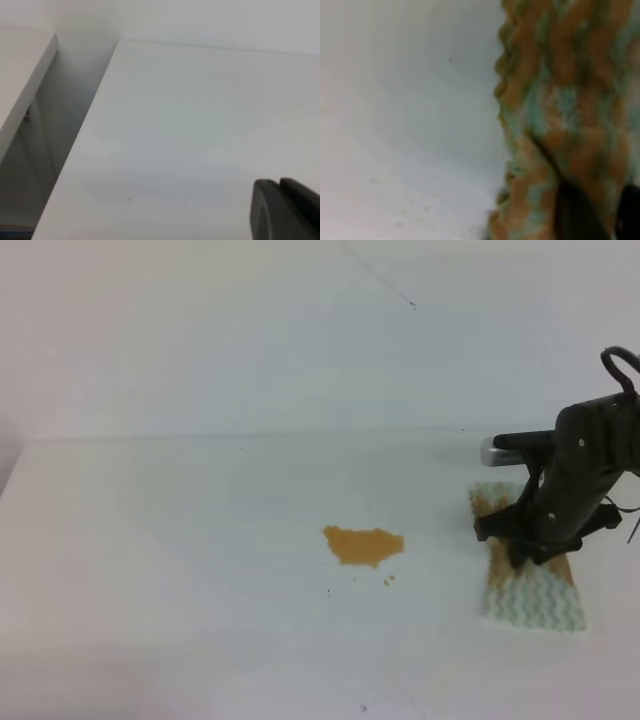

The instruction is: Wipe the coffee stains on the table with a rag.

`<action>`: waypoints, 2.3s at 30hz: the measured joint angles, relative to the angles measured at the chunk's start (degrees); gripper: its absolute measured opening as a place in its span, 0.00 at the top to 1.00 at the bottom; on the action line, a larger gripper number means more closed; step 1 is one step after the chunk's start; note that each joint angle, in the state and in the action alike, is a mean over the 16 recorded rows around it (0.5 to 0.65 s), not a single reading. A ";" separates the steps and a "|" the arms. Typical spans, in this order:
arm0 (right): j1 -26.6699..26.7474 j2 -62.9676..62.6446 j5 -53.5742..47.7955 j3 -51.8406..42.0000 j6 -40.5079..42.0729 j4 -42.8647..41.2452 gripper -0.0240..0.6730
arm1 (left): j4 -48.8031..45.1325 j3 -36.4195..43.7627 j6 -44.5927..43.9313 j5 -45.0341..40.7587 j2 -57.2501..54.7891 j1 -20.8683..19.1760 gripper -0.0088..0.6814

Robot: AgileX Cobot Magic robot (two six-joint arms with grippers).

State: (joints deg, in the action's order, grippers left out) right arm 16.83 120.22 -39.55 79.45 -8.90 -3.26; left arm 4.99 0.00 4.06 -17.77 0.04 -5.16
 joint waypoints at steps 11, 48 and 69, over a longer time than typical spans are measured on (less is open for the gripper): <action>-0.05 -1.81 0.68 1.29 4.05 2.08 0.93 | 0.01 0.27 0.00 0.05 0.19 -0.01 0.99; 14.83 9.11 9.89 16.13 22.07 26.43 0.94 | 0.00 0.00 0.00 -0.05 0.00 0.00 0.99; 15.74 12.79 6.75 19.71 10.86 12.80 0.95 | 0.00 0.00 0.00 -0.05 0.00 0.00 0.99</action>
State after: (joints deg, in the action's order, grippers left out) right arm 32.57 133.00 -32.80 99.16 1.96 9.54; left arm 4.99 0.00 4.06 -17.82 0.04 -5.16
